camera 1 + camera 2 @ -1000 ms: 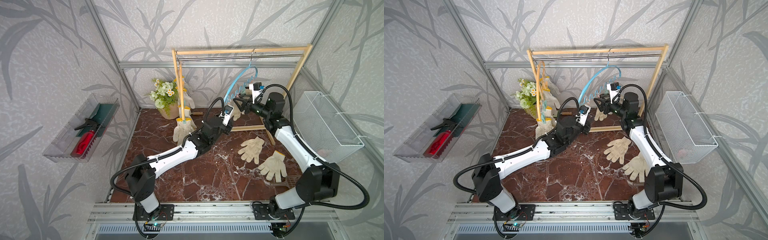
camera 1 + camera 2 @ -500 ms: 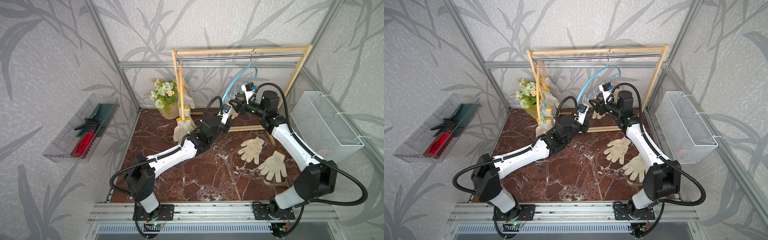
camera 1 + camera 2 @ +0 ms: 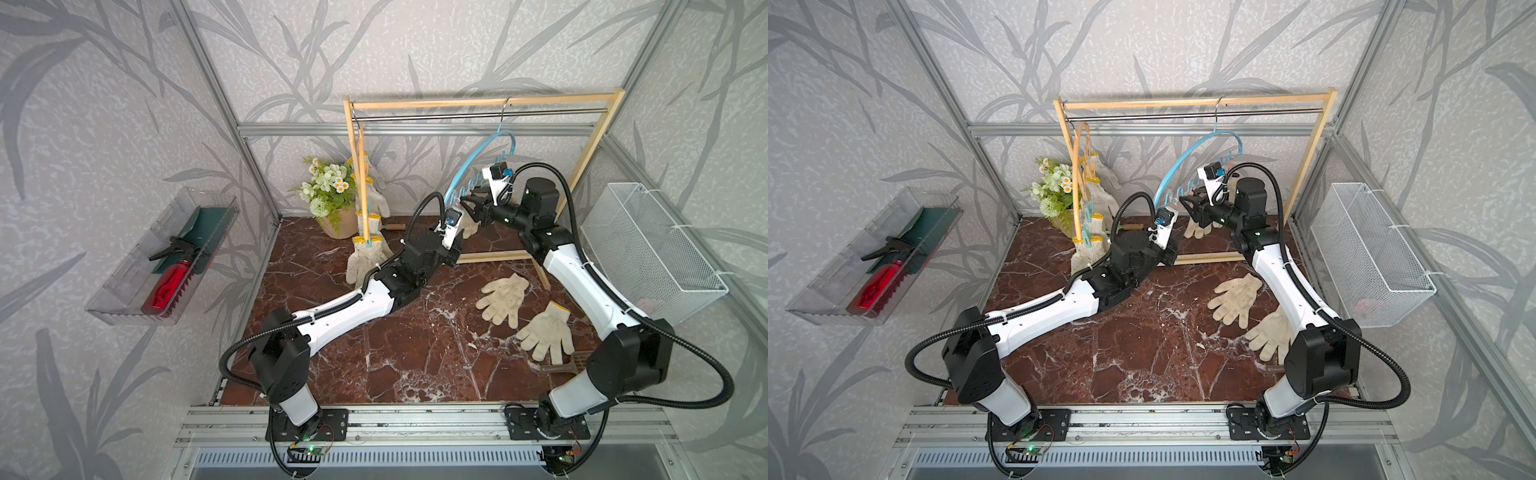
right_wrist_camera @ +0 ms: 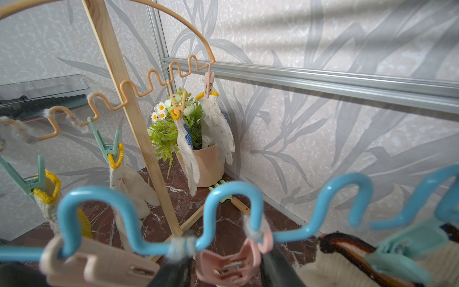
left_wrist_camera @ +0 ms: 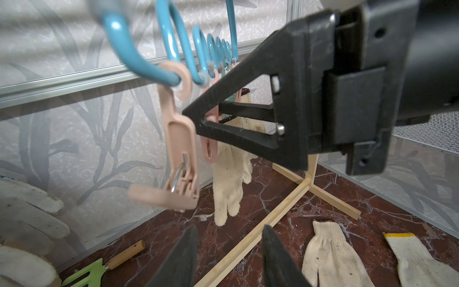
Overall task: Clip the gloves onto a hanger to dry
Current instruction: Open the clamp at the hanger.
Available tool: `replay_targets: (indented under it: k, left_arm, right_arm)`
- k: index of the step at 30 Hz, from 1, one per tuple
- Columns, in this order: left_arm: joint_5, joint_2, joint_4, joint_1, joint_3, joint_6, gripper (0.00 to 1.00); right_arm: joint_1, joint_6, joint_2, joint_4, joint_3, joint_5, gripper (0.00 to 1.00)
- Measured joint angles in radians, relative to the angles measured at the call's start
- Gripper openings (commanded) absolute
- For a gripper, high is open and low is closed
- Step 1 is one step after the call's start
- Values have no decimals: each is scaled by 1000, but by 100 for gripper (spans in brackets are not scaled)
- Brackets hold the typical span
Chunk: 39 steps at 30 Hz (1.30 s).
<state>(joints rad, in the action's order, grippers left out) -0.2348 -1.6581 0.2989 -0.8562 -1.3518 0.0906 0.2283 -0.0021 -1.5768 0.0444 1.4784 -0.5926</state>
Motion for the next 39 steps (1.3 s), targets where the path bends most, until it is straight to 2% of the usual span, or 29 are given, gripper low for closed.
replay_targets:
  k: [5, 8, 11, 17, 24, 30, 34, 39]
  left_arm:
    - [0, 0, 0, 2, 0, 4, 42]
    - [0, 0, 0, 2, 0, 4, 42]
    - [0, 0, 0, 3, 0, 4, 42]
    - [0, 3, -6, 3, 2, 4, 42]
    - [27, 36, -23, -2, 44, -35, 41]
    - [50, 48, -19, -63, 147, -124, 39]
    - [64, 8, -14, -111, 214, -190, 38]
    - [94, -135, 12, -156, 201, -235, 38]
  right_arm:
    - [0, 0, -16, -11, 15, 0, 43]
    - [0, -3, -19, -13, 21, 0, 36]
    - [0, -4, -21, -16, 26, 0, 35]
    - [0, -8, -21, -17, 26, 1, 26]
    - [0, -5, -21, -16, 26, 0, 25]
    - [0, 5, -21, -12, 26, 1, 25]
    - [0, 13, -21, -12, 26, 8, 25]
    - [0, 31, -21, -8, 26, 13, 25]
